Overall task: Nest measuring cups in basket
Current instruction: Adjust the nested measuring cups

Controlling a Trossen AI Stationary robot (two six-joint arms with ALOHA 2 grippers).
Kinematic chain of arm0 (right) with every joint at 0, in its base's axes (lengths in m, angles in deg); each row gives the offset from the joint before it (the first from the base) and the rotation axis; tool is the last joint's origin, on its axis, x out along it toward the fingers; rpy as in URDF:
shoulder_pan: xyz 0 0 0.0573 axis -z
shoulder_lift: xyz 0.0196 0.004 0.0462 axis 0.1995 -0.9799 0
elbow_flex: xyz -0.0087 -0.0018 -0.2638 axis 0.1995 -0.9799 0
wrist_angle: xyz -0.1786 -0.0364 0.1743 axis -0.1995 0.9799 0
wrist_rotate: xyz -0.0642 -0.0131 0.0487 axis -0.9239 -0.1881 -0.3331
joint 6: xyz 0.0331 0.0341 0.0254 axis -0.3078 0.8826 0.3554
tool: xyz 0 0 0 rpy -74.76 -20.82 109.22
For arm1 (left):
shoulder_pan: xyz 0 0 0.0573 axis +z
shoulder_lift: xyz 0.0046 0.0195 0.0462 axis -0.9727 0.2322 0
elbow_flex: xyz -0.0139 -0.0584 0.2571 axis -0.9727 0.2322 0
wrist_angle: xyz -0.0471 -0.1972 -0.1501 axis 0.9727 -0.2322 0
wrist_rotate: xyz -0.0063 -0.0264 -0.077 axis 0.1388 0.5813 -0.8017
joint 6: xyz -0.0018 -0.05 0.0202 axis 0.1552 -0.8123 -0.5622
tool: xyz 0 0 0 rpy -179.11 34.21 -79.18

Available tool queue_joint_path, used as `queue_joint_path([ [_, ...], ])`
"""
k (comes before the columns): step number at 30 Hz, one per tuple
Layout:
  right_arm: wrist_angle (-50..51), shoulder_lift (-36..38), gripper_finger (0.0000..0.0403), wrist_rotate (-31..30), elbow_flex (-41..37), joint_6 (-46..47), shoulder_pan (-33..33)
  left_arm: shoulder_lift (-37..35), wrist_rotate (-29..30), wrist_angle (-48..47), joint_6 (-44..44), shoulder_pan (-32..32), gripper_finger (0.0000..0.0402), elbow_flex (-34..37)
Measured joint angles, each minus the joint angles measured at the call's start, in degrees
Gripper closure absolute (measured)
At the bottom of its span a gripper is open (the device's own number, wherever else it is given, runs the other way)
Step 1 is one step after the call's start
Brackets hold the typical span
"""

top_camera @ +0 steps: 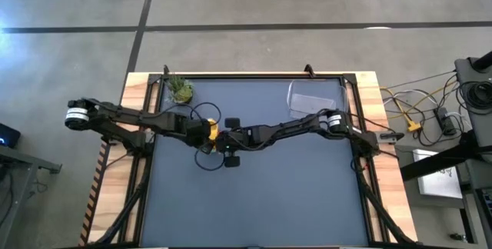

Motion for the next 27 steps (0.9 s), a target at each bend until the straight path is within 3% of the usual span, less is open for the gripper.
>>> queue_joint_path([
  [11,-1.6,0.01,0.0394,1.54,0.0,-0.02,-0.09,3.01,0.0,2.64,1.52,0.0,0.0401,-0.07],
  [16,2.84,1.66,0.0394,1.47,0.0,0.34,-0.11,-0.32,2.48,-5.09,3.37,0.0,0.0402,-1.45],
  [21,6.45,5.66,0.0394,1.41,-0.73,0.59,-0.53,-6.29,7.52,-14.32,2.32,0.01,0.0402,-4.79],
  [27,6.44,16.96,0.0394,1.11,-9.57,1.76,-2.28,-11.31,8.0,-10.14,-0.13,-1.62,0.0402,-6.03],
])
